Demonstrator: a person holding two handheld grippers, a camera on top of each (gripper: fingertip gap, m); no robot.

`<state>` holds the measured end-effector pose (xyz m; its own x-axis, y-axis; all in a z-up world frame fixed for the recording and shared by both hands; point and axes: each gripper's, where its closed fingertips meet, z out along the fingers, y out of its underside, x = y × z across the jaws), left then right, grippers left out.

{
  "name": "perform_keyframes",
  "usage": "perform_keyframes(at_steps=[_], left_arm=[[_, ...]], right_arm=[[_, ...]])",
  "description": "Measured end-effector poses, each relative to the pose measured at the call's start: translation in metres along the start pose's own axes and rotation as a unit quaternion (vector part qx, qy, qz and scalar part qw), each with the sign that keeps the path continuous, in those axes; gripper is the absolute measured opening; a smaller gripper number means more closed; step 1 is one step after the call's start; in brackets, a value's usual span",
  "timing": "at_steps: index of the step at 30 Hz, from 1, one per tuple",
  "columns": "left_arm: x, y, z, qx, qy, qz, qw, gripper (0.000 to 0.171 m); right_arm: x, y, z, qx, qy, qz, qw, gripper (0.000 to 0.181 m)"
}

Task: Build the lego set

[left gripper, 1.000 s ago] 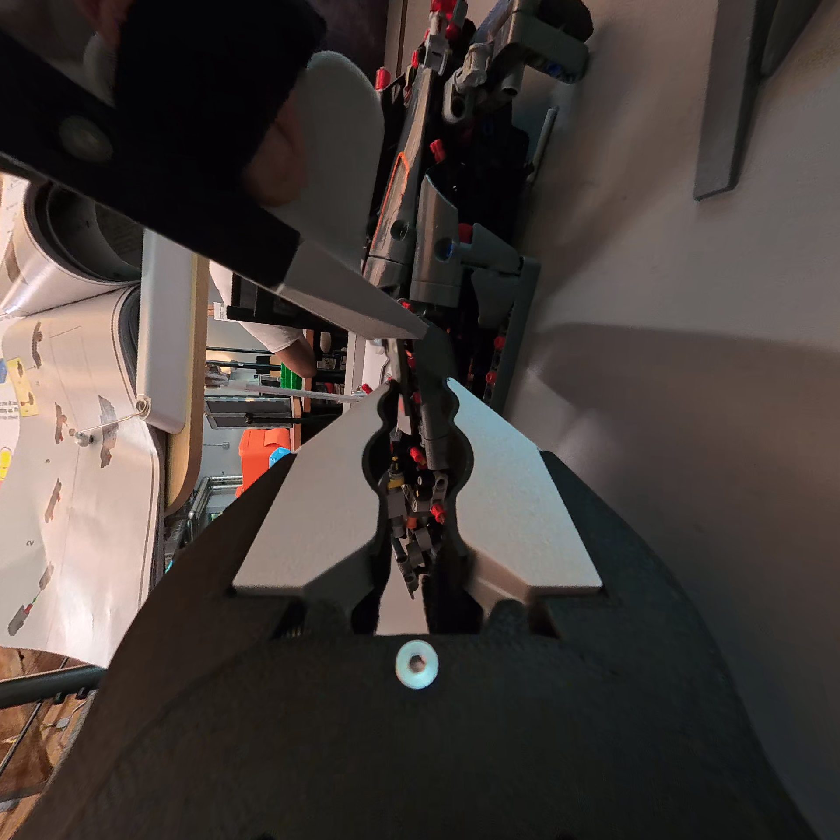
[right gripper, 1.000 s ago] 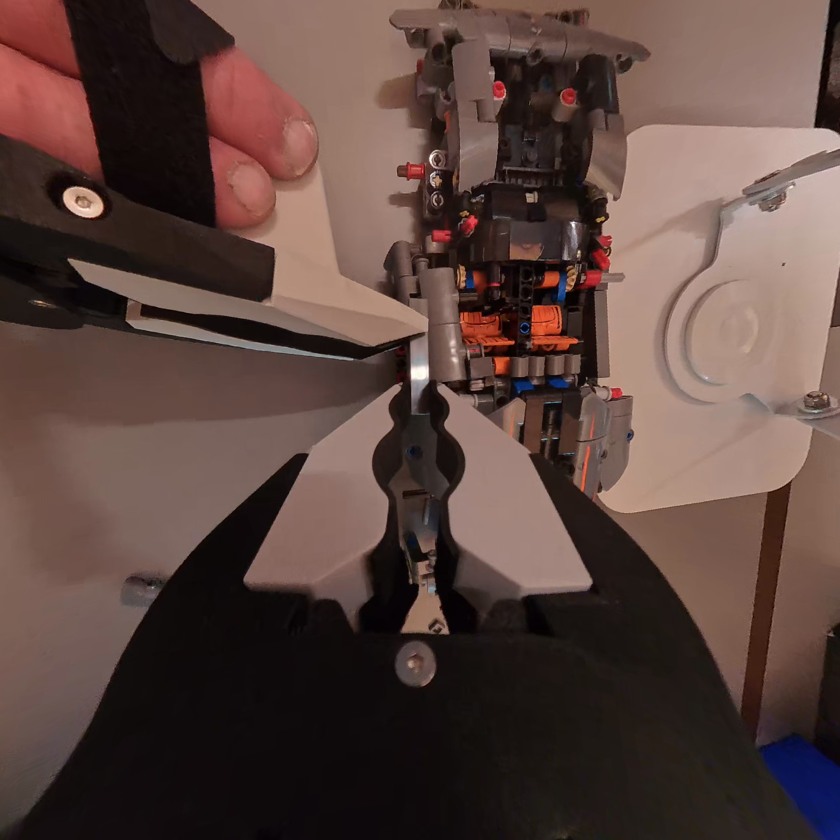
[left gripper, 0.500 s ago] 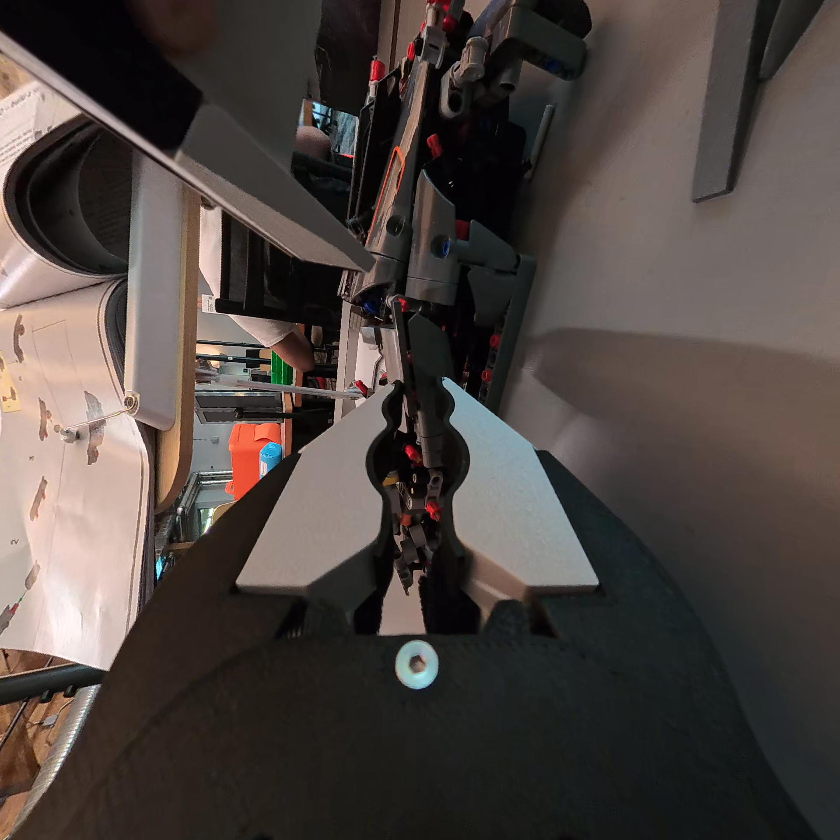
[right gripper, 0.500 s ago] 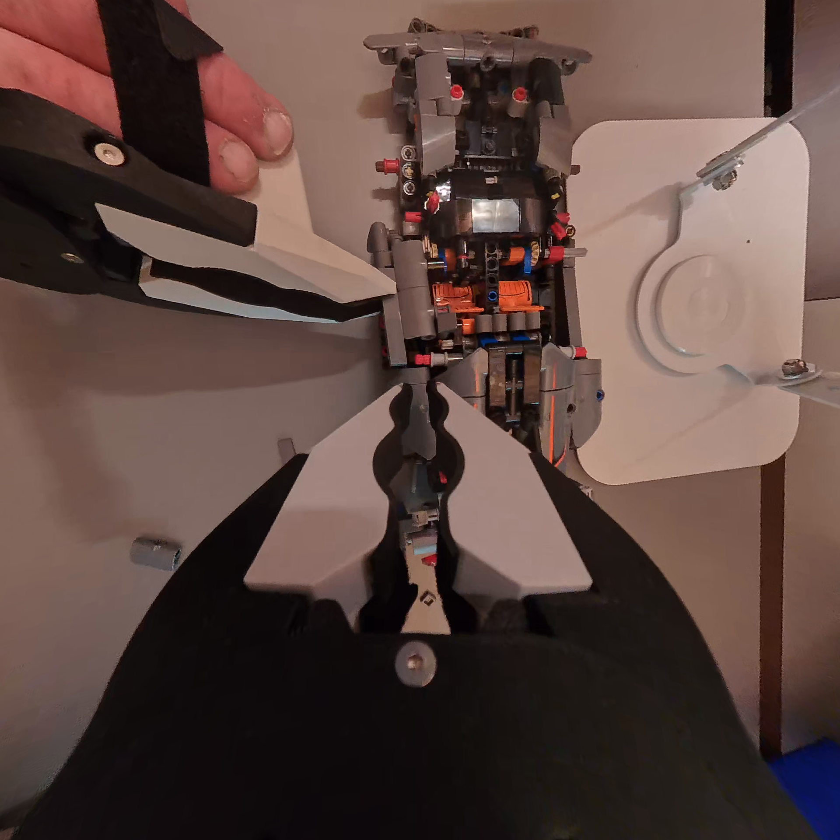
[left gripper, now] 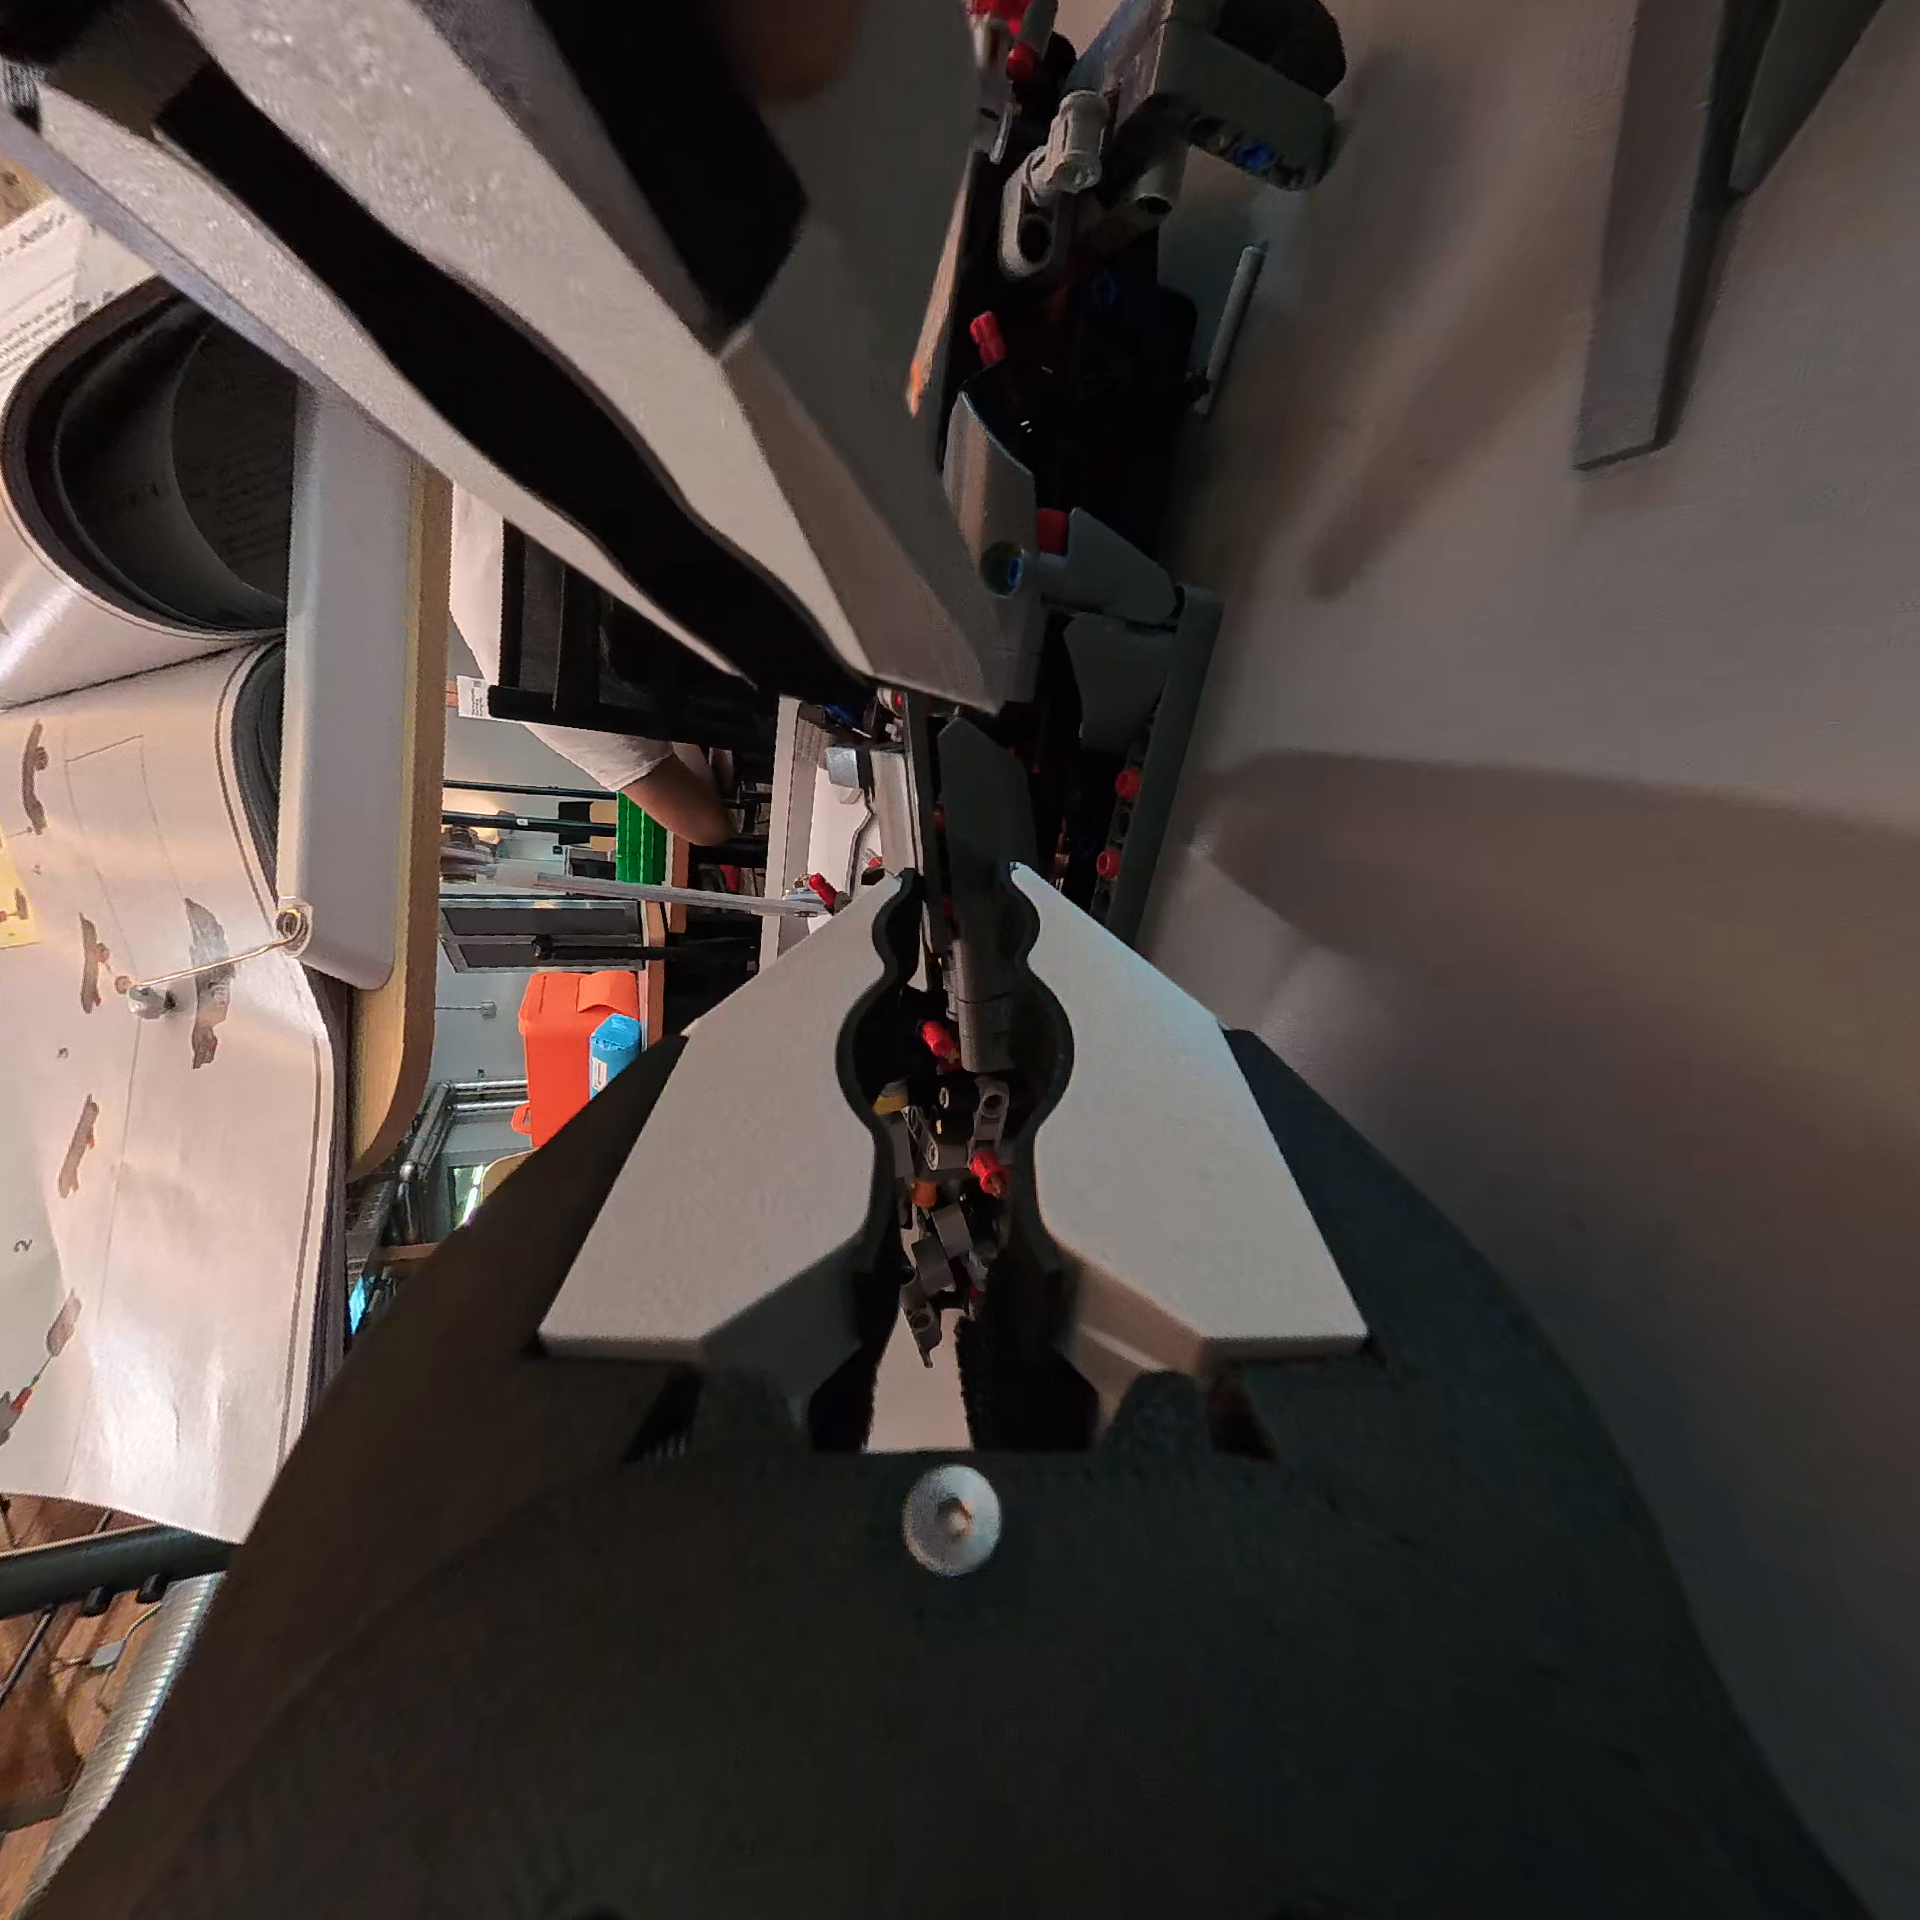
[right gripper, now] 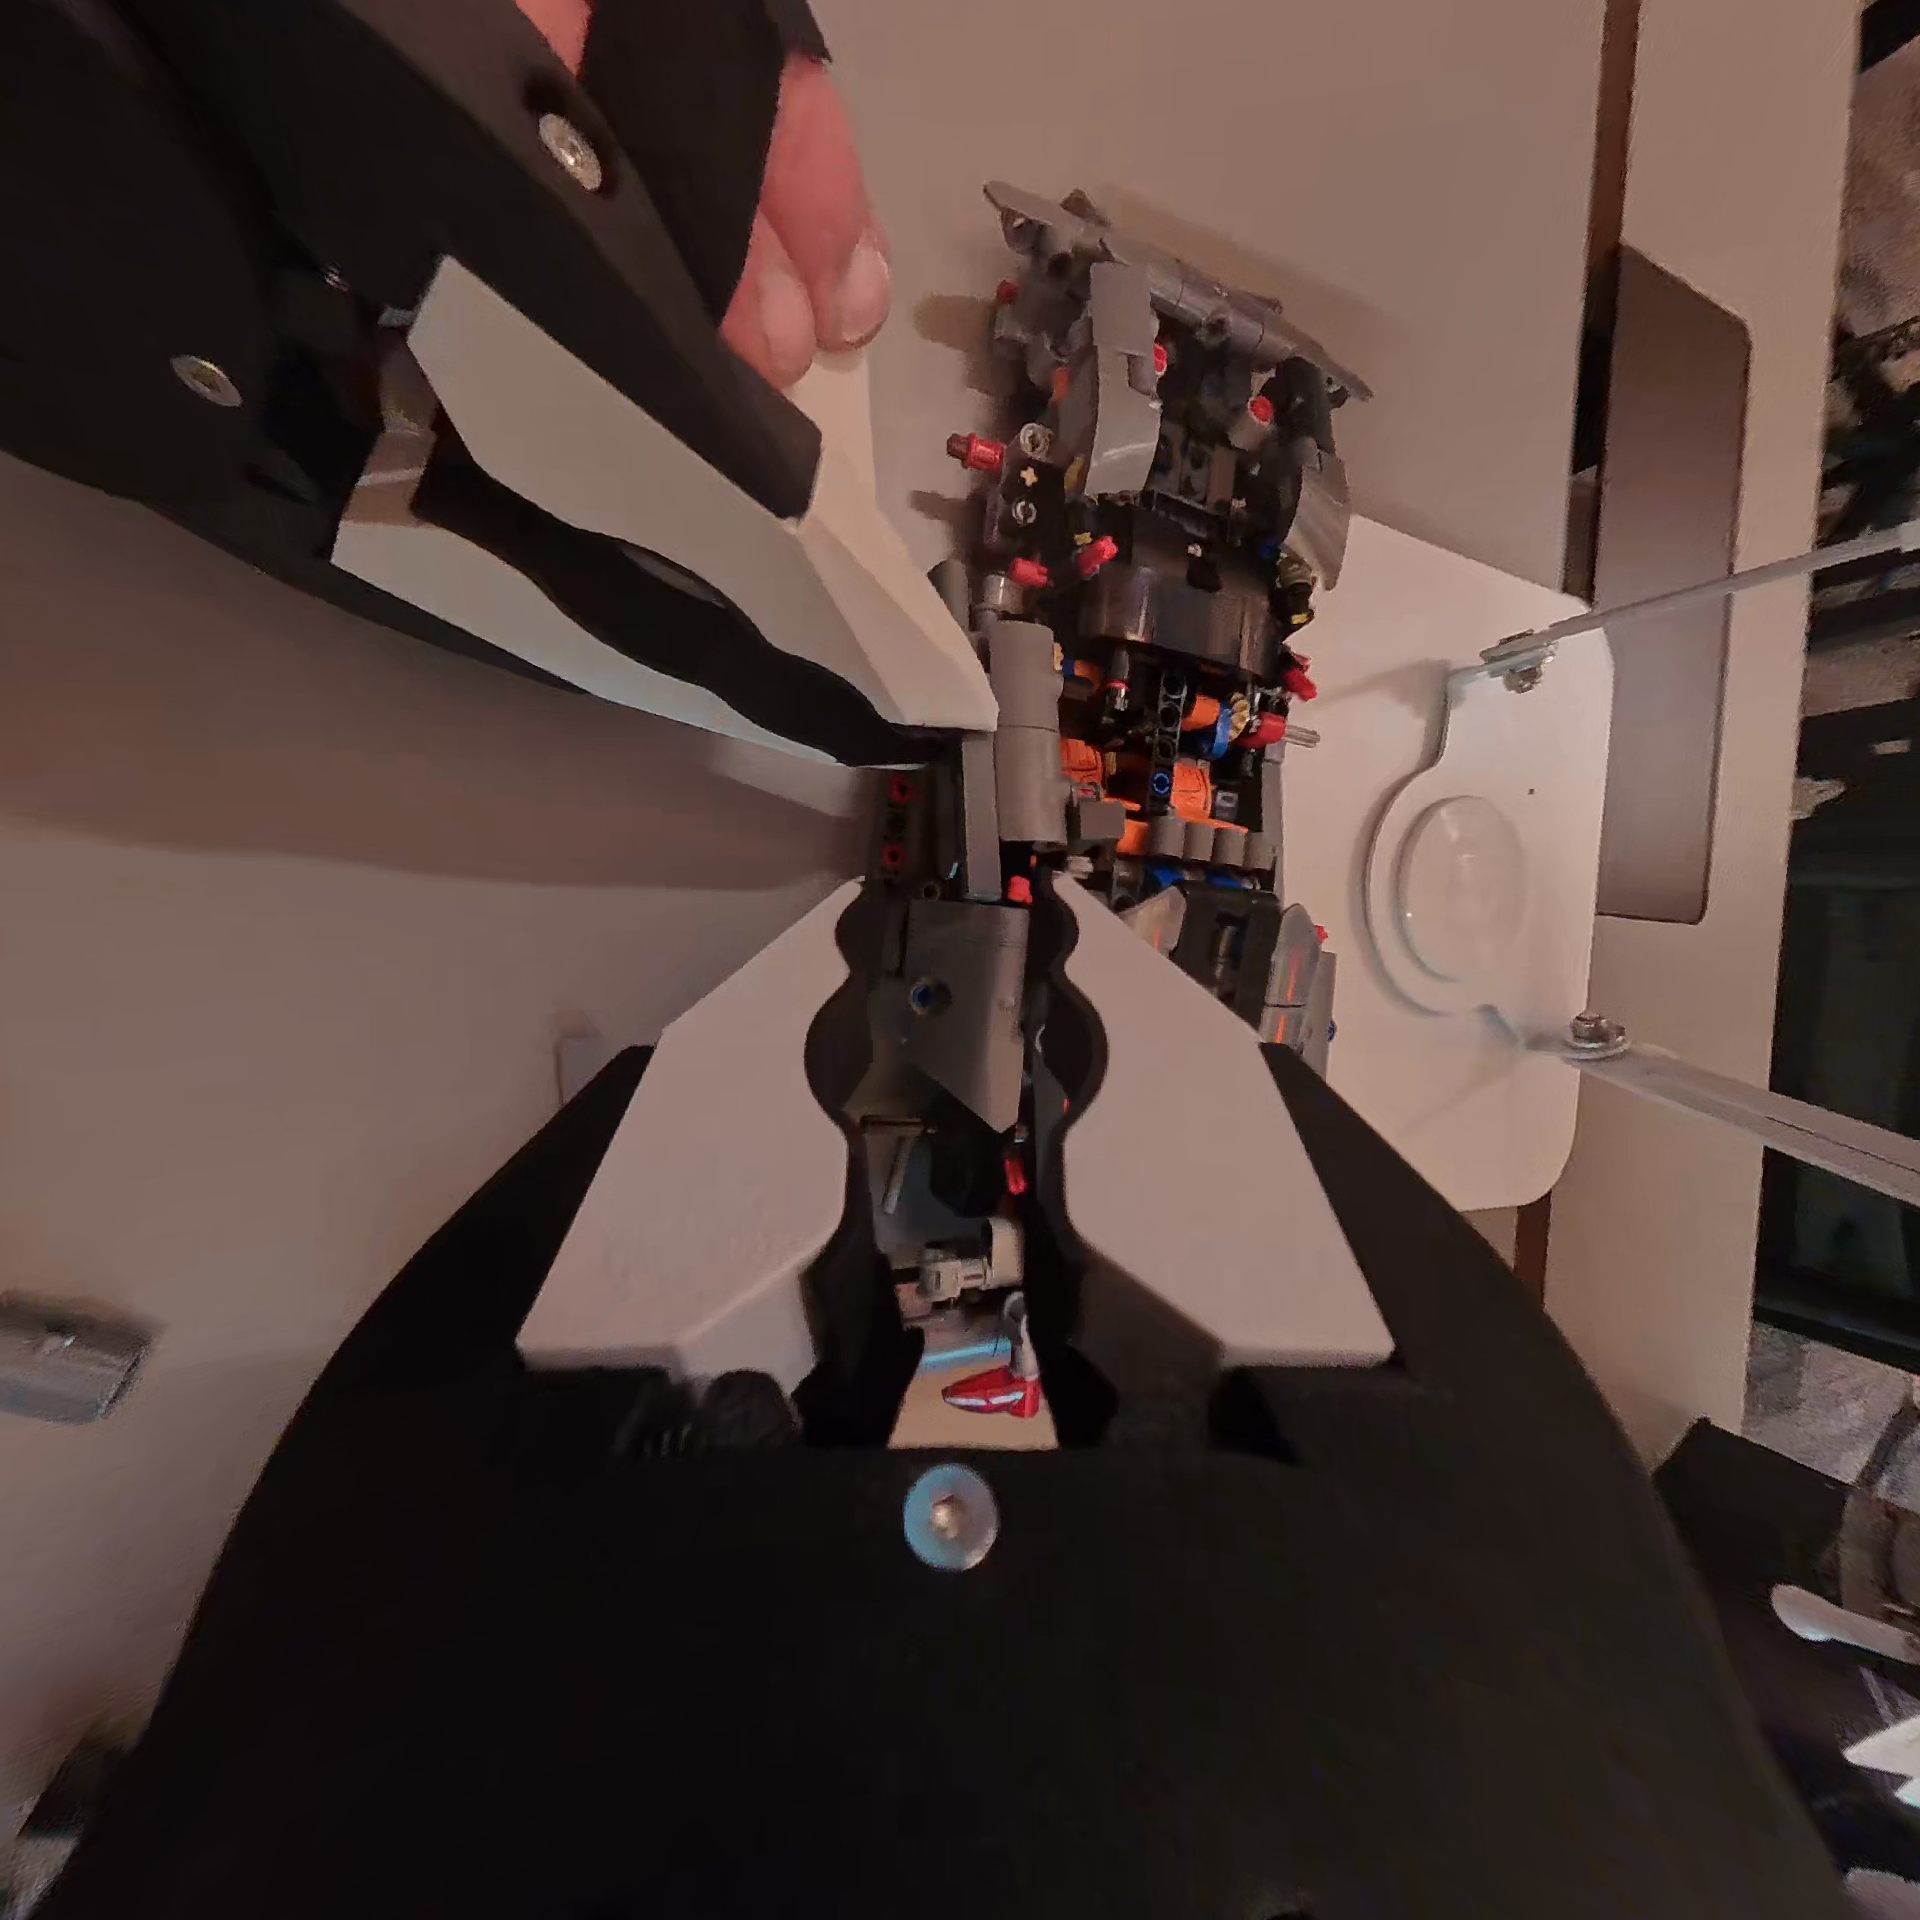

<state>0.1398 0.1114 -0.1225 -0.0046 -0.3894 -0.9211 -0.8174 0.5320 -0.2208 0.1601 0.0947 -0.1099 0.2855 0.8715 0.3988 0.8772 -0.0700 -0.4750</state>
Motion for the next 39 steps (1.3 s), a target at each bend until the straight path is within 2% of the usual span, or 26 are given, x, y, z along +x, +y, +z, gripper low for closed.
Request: perform_keyframes(at_steps=[3,9,13,19,21,30,32,34,39], left_arm=[[0.000,0.000,0.000,0.001,0.001,-0.001,1.000,0.011],[-0.001,0.000,0.000,0.003,0.004,-0.009,1.000,0.010],[-0.001,0.000,0.000,0.002,0.005,-0.009,1.000,0.010],[-0.001,0.000,-0.001,0.001,0.006,-0.008,1.000,0.008],[-0.003,-0.001,-0.003,0.003,0.001,-0.006,1.000,0.000],[-0.002,-0.002,-0.002,0.010,0.002,-0.006,1.000,0.000],[-0.001,-0.002,-0.002,0.013,0.001,-0.003,1.000,0.003],[0.001,-0.002,-0.001,0.016,0.004,-0.002,1.000,0.022],[0.000,-0.004,0.003,0.010,-0.008,0.005,1.000,0.031]], right_arm=[[0.003,-0.002,0.003,0.012,0.024,-0.011,1.000,0.022],[0.000,-0.002,0.010,0.020,0.028,-0.023,0.999,0.021],[0.003,-0.003,0.010,0.023,0.050,-0.039,0.998,0.012],[0.004,-0.002,0.011,0.039,0.052,-0.039,0.997,0.011],[0.004,-0.003,0.010,0.048,0.057,-0.043,0.996,0.009],[0.004,-0.002,0.011,0.056,0.050,-0.031,0.997,0.009],[0.003,-0.002,0.011,0.057,0.048,-0.031,0.997,0.009],[0.003,-0.002,0.011,0.058,0.046,-0.028,0.997,0.010],[0.003,-0.002,0.011,0.060,0.034,-0.009,0.998,0.010]])
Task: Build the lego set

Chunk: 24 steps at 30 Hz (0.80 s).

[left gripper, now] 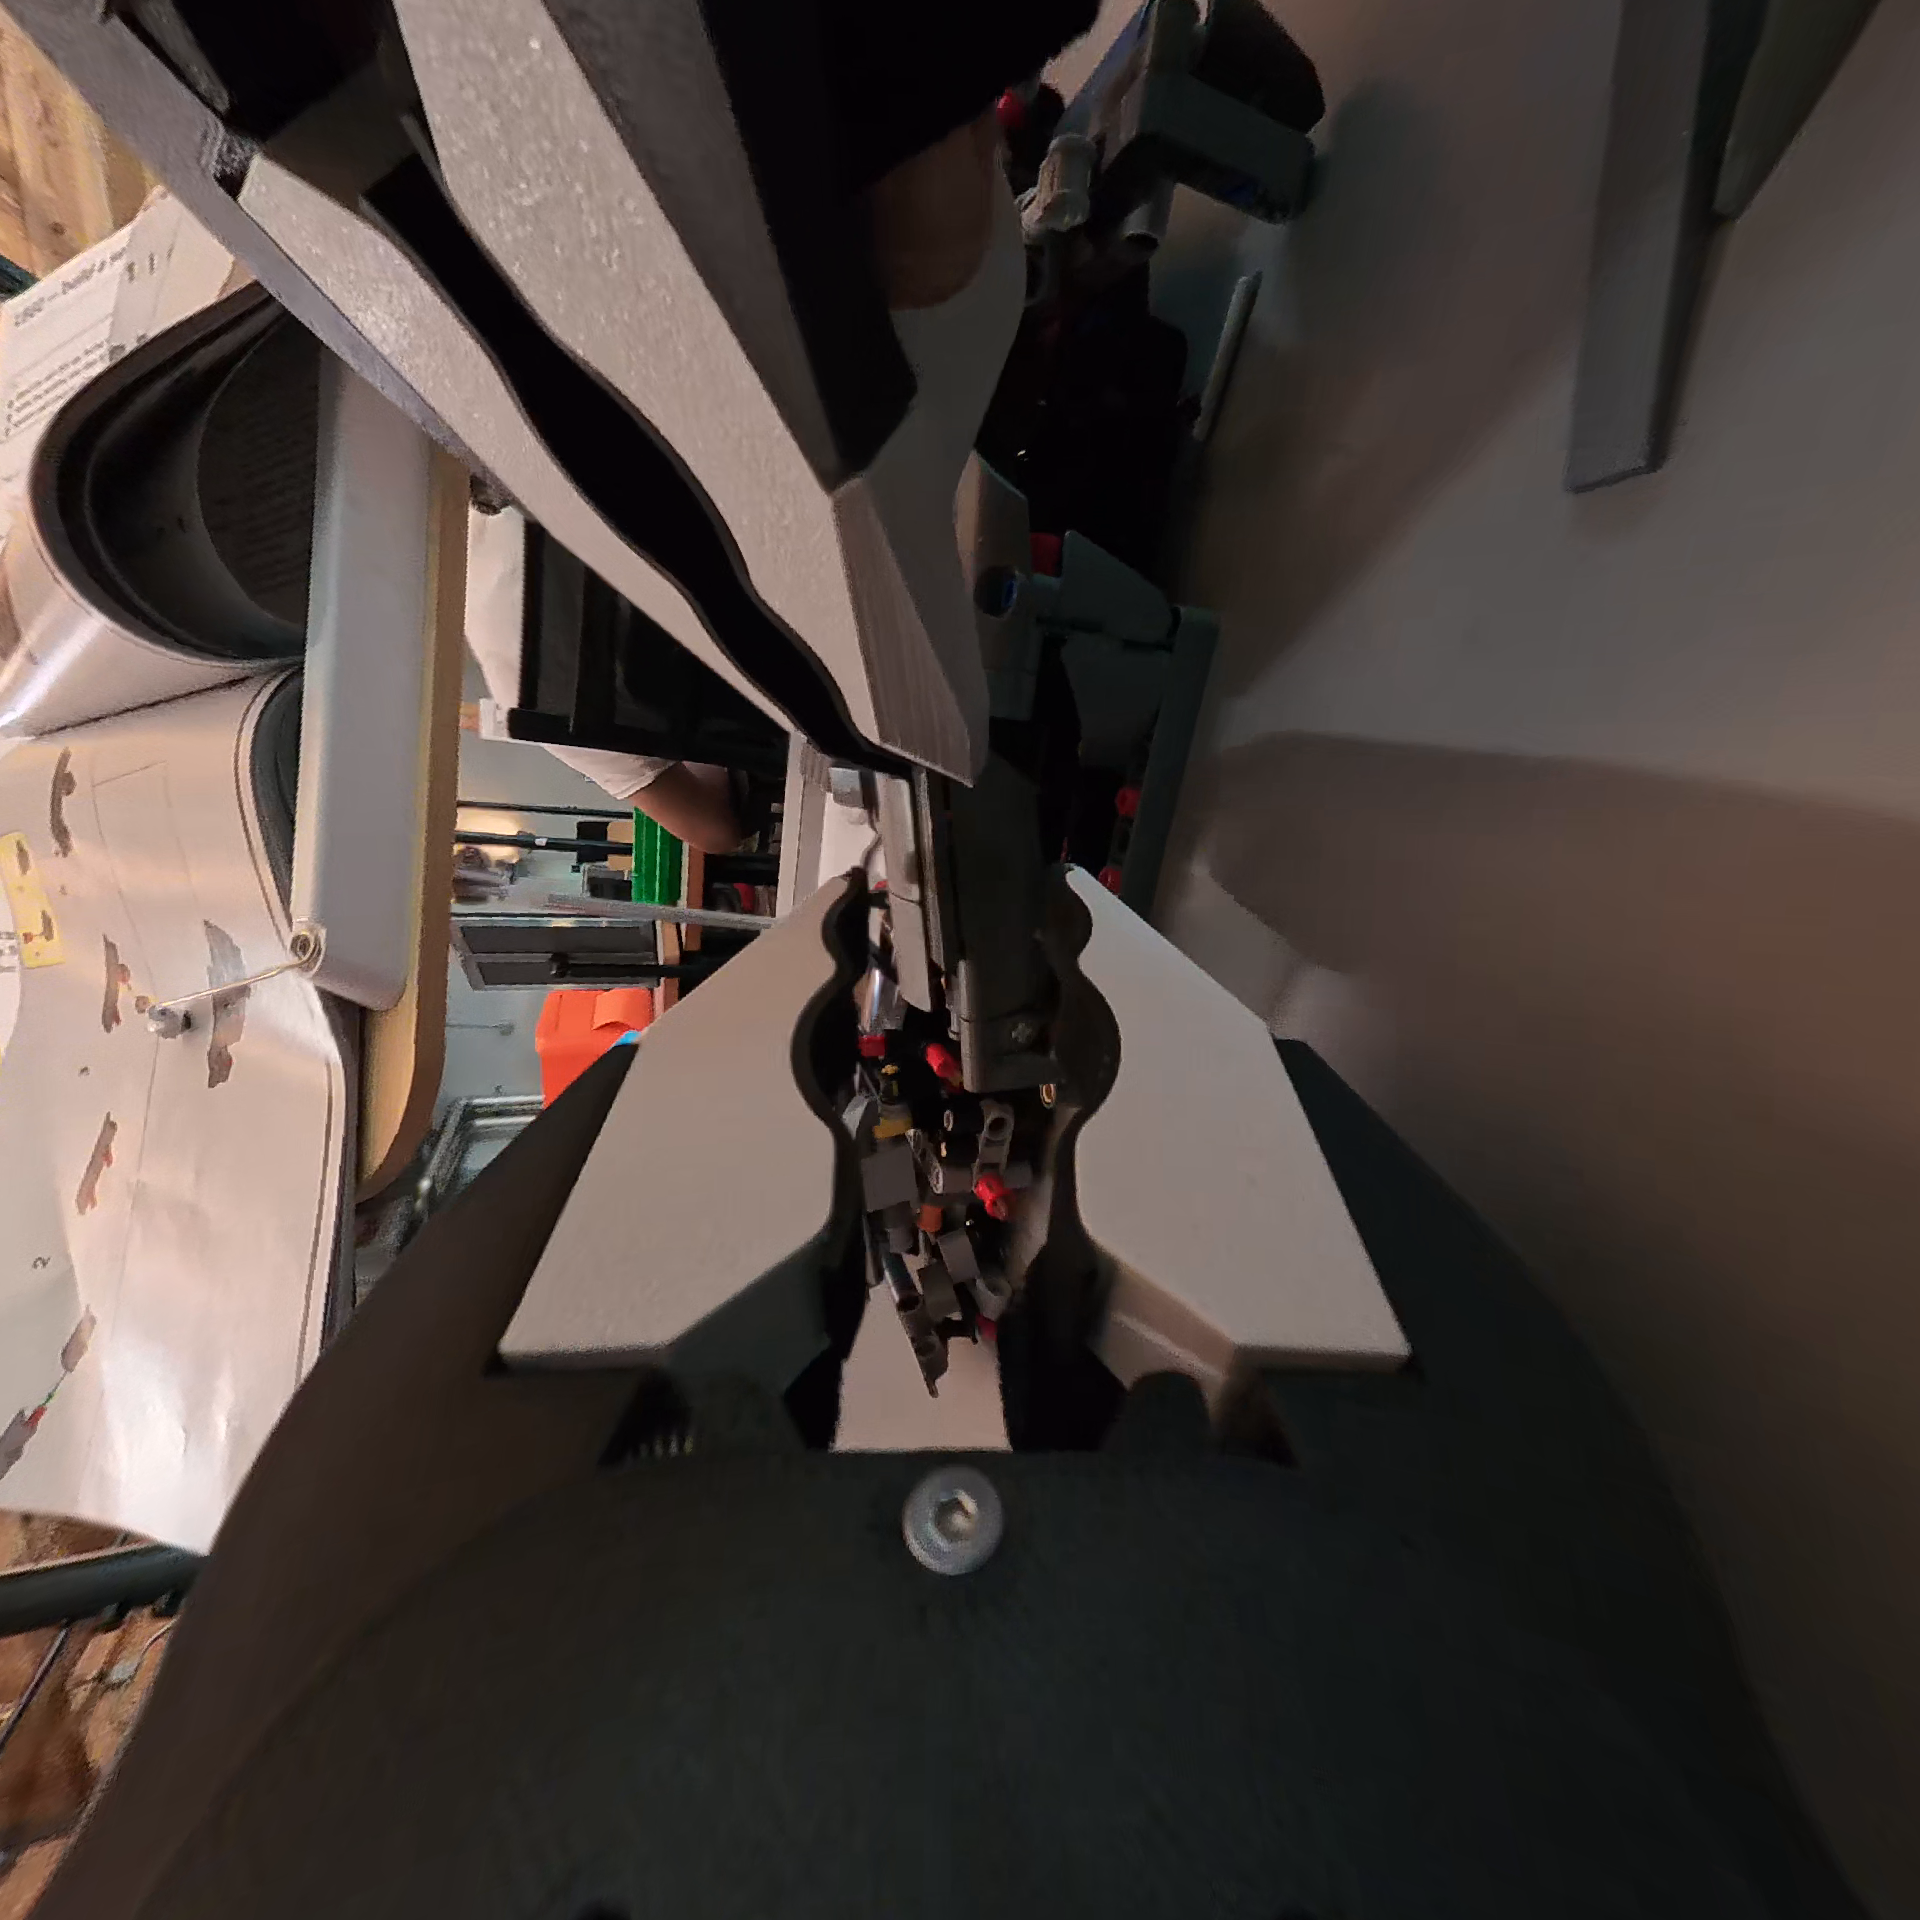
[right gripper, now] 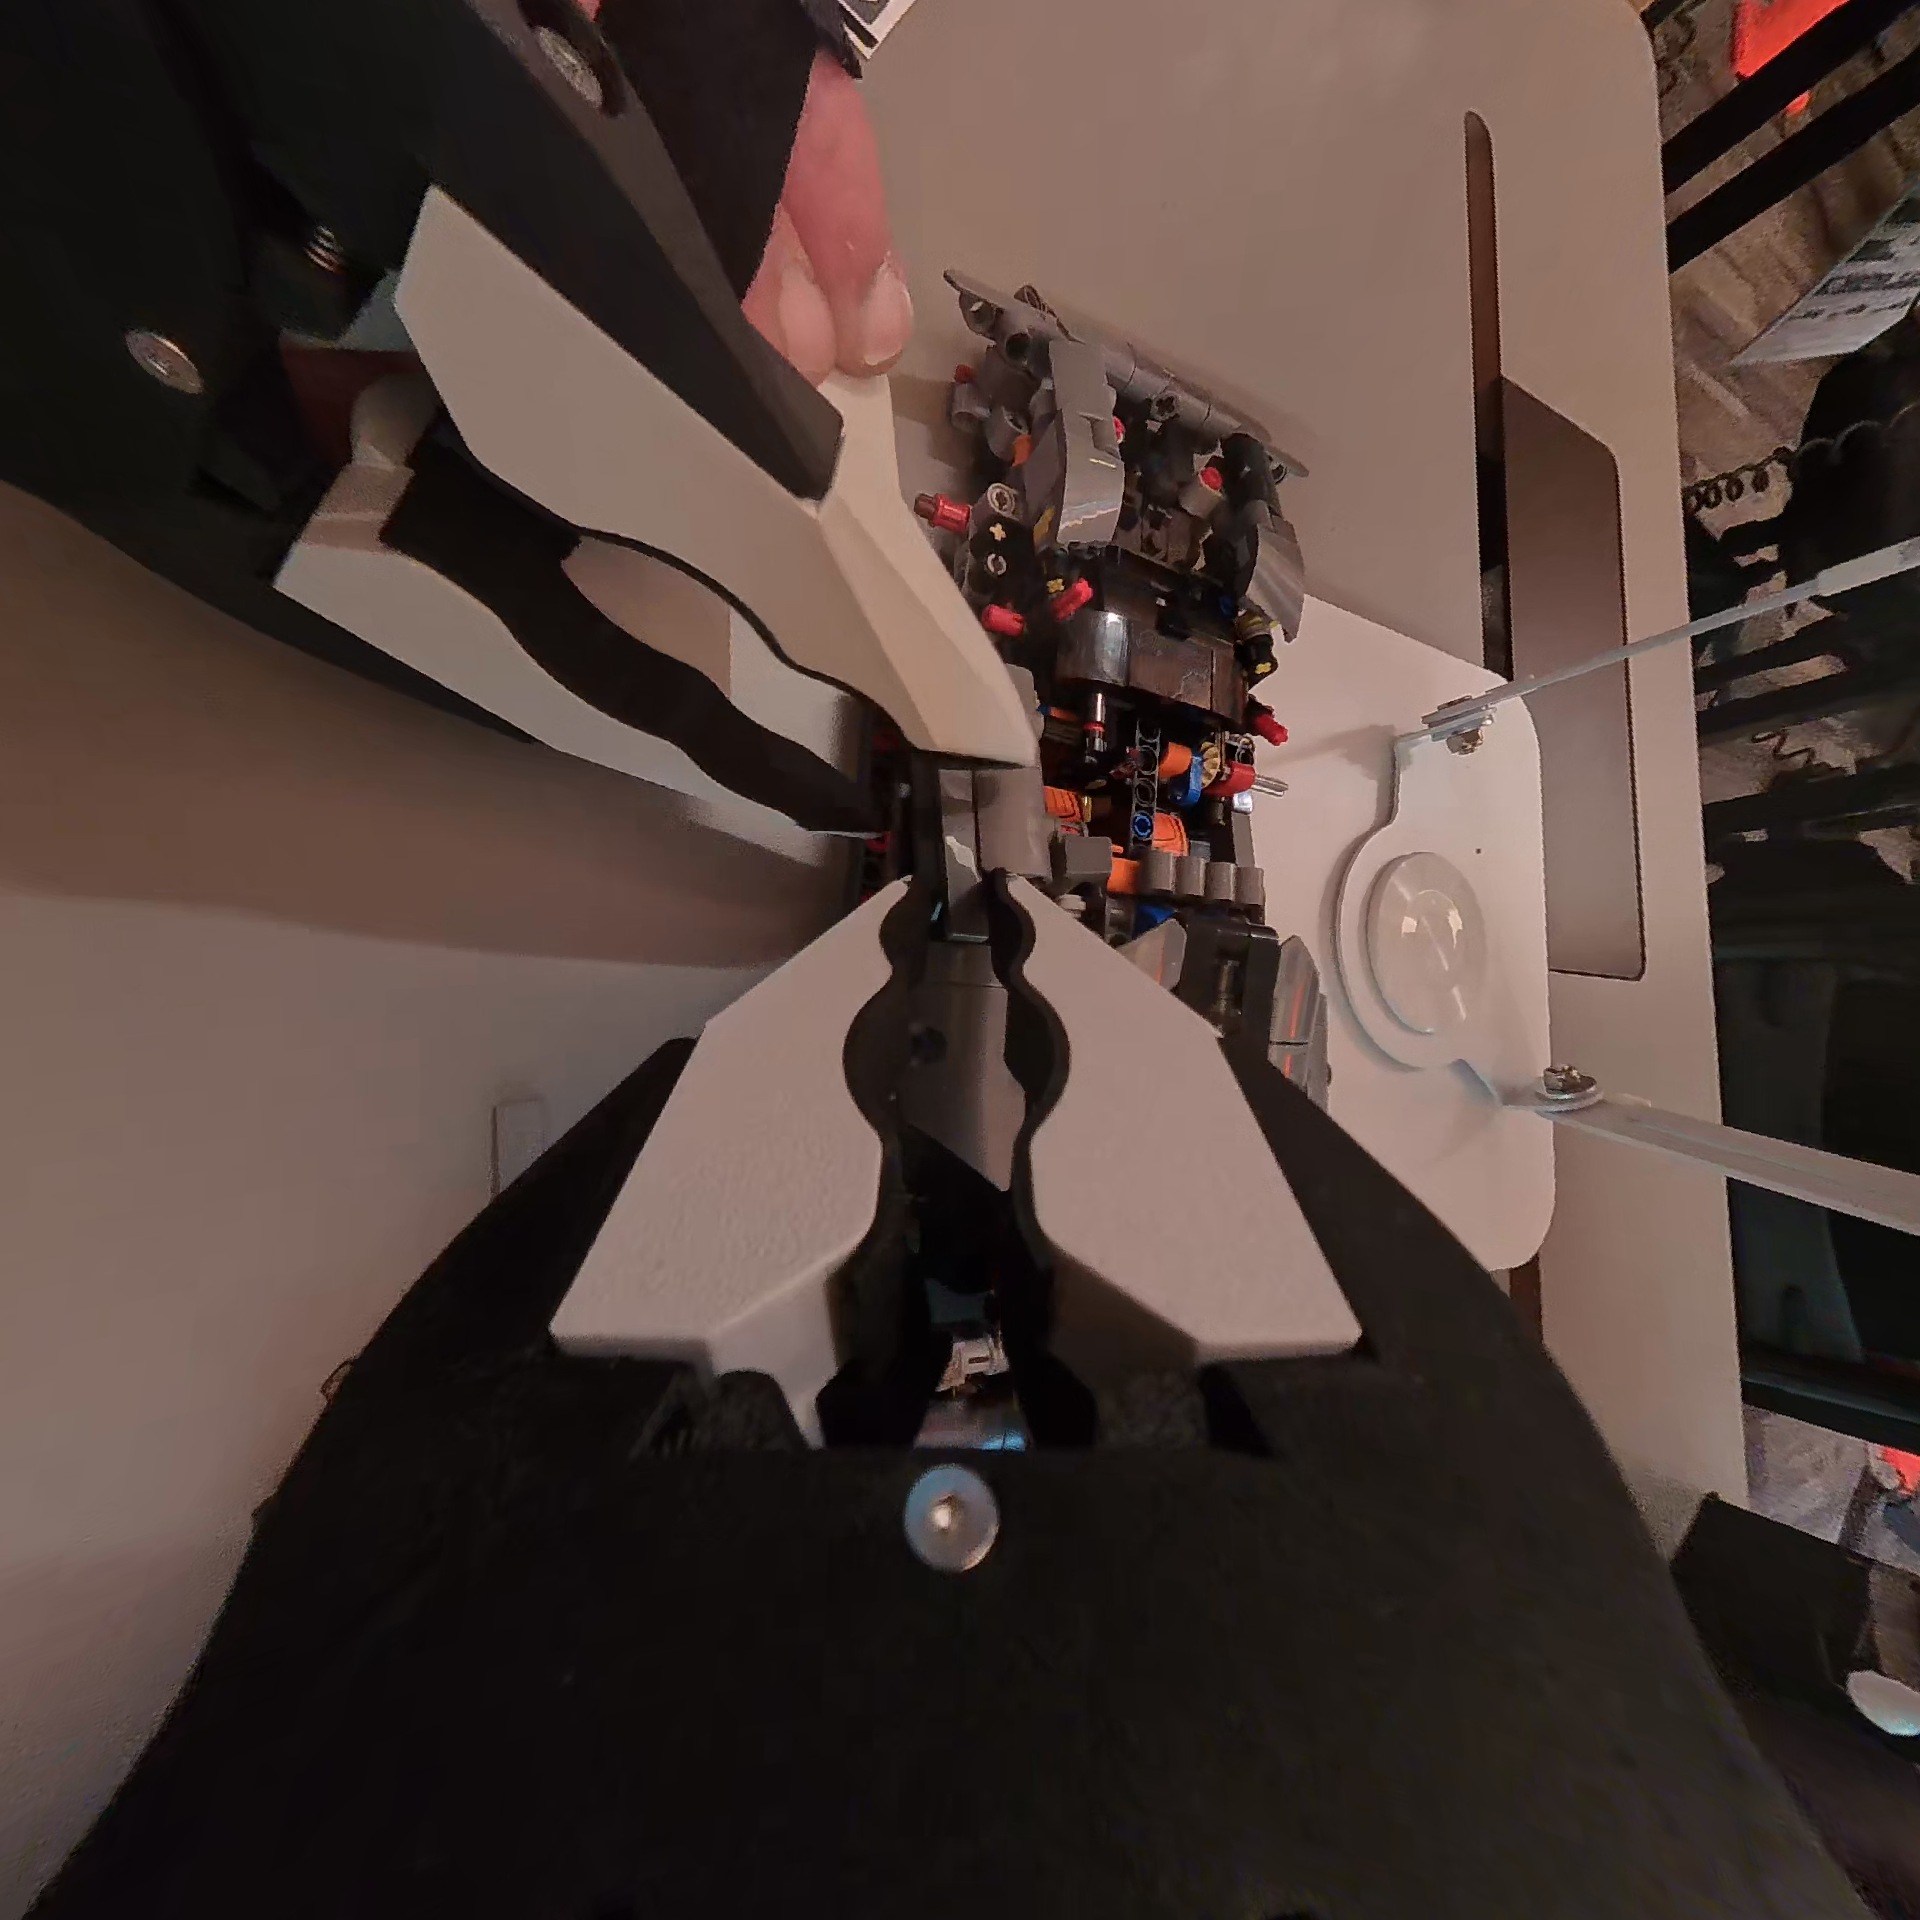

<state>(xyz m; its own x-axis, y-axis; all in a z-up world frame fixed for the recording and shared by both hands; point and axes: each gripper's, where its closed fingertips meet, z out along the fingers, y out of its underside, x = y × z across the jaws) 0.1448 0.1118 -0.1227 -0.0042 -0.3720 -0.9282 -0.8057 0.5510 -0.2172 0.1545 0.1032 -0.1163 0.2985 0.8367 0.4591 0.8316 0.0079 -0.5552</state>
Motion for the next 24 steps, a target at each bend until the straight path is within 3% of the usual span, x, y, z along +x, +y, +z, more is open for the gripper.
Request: perform_keyframes(at_steps=[24], left_arm=[[-0.0011,0.0045,0.0030,-0.013,0.016,-0.024,1.000,0.021]], right_arm=[[0.0026,-0.0032,-0.0050,0.014,-0.008,0.015,1.000,0.014]])
